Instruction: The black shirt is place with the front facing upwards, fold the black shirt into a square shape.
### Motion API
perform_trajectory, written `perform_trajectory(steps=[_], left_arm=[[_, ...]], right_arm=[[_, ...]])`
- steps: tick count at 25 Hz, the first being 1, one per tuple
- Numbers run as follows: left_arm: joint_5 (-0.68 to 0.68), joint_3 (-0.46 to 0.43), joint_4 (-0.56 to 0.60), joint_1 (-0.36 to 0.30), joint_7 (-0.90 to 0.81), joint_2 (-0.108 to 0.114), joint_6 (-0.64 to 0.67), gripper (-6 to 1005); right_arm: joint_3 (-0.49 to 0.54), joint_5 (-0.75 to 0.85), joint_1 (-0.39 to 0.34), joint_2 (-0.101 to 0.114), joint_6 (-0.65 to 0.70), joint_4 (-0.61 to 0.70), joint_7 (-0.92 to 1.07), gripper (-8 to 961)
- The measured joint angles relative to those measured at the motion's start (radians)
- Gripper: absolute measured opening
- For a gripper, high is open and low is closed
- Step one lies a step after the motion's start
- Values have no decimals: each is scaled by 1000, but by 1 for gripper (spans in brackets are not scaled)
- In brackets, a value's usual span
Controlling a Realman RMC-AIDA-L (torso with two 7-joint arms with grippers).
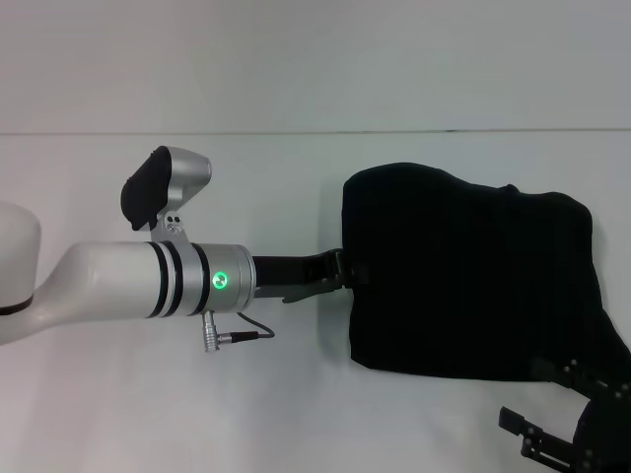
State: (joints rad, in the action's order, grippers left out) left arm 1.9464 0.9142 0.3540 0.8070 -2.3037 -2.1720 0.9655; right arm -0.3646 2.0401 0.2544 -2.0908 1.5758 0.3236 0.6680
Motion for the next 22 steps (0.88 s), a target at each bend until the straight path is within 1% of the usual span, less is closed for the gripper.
perform_trajectory(steps=[4,9,14,17,22], left_arm=[[-3,-2,-11,3,21,0,-4,48],[-5,-3,-15,-1,27,0,-3,45],[-27,-7,-2,-34,35,7,4,42],[-36,-8,20,-61,37,8,14,39],[-41,-20,51,-106,38,10,30,39]], right_arm=[[4,0,1,0,0,0,0,779],[34,0,4,0,3,0,0,779],[71,0,7,0,8,-1,-5,778],[102,0,14,0,11,-1,-6,778],[125,0,25,0,11,0,-6,778]])
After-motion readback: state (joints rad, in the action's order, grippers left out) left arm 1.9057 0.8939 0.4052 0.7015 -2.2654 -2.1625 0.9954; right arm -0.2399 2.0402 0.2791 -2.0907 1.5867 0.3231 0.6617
